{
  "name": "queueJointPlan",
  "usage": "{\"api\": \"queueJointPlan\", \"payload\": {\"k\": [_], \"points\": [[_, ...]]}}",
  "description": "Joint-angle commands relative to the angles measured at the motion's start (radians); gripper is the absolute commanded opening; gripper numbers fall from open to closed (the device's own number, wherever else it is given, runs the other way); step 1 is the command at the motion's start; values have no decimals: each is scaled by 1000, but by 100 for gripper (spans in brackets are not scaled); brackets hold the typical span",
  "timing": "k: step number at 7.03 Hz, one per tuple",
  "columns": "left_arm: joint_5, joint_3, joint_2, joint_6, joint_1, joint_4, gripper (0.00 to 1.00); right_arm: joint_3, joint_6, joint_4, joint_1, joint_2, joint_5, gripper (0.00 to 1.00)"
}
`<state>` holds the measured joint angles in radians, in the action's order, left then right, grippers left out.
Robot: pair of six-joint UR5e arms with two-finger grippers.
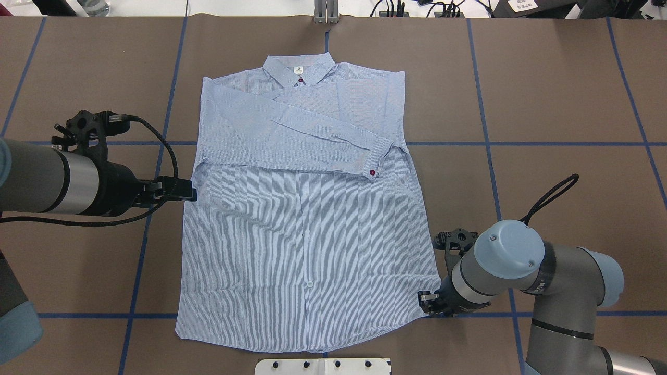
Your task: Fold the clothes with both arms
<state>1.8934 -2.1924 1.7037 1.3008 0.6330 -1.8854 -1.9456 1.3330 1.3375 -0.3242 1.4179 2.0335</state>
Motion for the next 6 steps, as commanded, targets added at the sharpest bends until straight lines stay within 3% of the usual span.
{"api": "queueJointPlan", "payload": {"k": [1, 2, 3, 6], "points": [[0, 2, 2, 0, -1, 0, 100, 2, 0, 0, 0, 0, 1, 21], [0, 2, 2, 0, -1, 0, 100, -1, 0, 0, -1, -2, 1, 6], [0, 2, 2, 0, 0, 0, 100, -6, 0, 0, -1, 0, 1, 0], [1, 9, -9, 2, -1, 5, 99, -45, 2, -1, -15, -2, 16, 0]]}}
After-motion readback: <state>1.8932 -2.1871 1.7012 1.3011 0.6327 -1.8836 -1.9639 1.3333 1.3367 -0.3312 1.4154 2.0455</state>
